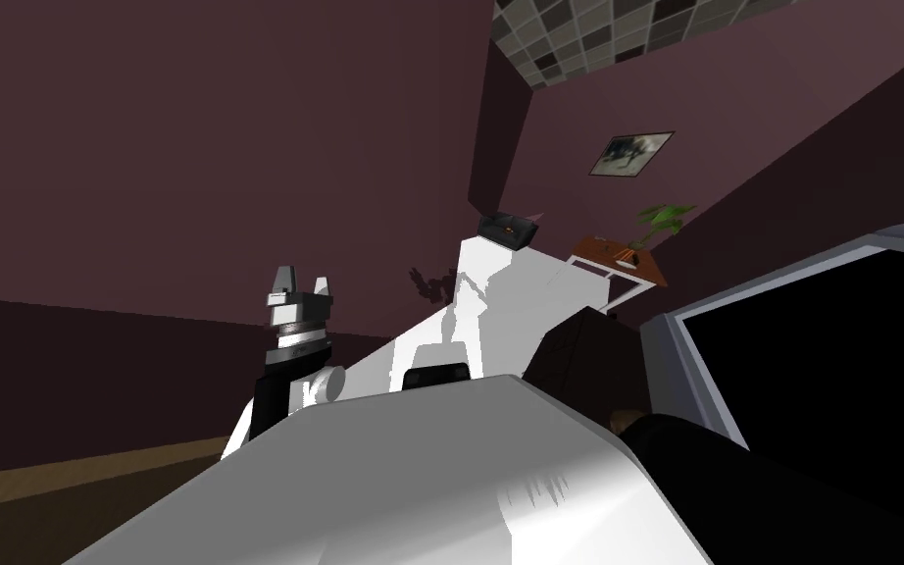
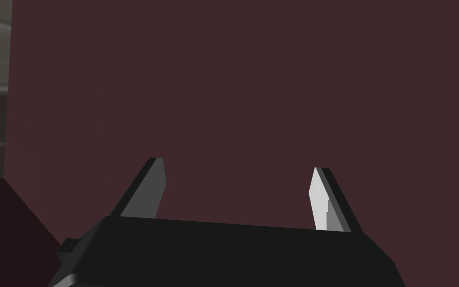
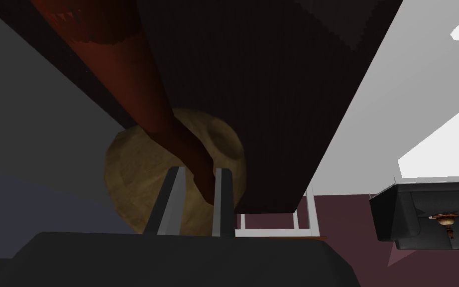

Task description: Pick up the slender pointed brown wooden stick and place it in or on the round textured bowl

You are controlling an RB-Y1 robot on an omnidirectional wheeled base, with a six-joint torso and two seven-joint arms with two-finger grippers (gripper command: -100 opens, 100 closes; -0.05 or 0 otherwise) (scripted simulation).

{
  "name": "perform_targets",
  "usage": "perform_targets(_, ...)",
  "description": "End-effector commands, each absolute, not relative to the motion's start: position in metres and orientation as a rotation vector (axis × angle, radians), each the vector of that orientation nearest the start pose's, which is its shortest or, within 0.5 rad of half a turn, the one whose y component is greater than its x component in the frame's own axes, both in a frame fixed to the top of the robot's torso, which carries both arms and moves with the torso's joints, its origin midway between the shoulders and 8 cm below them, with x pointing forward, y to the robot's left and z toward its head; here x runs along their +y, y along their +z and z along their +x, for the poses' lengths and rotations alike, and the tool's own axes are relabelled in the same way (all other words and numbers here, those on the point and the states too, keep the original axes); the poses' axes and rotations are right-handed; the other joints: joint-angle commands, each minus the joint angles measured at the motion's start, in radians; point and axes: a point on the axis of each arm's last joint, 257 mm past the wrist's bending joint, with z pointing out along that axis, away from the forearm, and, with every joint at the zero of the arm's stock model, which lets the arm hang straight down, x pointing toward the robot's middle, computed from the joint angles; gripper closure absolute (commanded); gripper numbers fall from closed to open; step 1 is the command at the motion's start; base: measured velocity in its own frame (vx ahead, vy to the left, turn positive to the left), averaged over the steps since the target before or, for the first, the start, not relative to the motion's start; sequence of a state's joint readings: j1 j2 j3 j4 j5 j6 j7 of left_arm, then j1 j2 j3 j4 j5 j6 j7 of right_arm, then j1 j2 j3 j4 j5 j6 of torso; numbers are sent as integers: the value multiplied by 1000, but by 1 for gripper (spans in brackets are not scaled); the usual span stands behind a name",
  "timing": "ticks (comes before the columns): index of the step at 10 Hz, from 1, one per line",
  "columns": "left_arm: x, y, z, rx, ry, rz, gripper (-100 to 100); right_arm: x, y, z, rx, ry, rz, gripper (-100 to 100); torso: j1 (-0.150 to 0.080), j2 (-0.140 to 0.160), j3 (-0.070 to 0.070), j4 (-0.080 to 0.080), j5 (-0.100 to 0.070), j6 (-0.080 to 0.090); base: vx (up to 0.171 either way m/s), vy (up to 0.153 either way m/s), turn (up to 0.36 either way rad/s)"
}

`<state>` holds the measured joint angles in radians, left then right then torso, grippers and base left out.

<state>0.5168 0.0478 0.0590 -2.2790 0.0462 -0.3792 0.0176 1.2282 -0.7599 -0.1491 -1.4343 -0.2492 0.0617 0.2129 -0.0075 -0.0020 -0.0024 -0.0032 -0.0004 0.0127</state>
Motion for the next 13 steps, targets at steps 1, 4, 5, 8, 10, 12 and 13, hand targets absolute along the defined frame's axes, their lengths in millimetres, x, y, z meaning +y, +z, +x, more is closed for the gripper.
perform_targets(1,307,-3,358,705,-1249,-763,0,-652,-403,-123,2154,-437,1467,100,0,0,0,0,0,0,9,12,-153)
perform_targets(4,307,-3,358,705,-1249,-763,0,-667,-387,-107,2162,-428,1437,100,-3,1,1,0,-1,0,2,-4,-96)
perform_targets(5,307,-3,358,705,-1249,-763,0,-670,-383,-102,2167,-424,1431,100,-3,1,1,0,-2,0,-5,-15,-42)
perform_targets(8,307,-3,358,705,-1250,-763,0,-673,-376,-92,2187,-408,1423,100,-5,1,1,0,-2,-1,-15,-25,5)
perform_targets(10,307,-3,358,705,-1250,-763,0,-671,-374,-87,2205,-395,1427,100,-5,2,1,1,-2,-1,-28,-32,61)
perform_targets(12,307,-3,358,705,-1250,-763,0,-664,-374,-85,2236,-373,1444,100,-6,2,1,1,-3,-1,-35,-44,137)
perform_targets(13,307,-3,358,705,-1250,-763,0,-660,-375,-85,2247,-366,1452,100,-7,2,1,1,-3,-2,-47,-63,202)
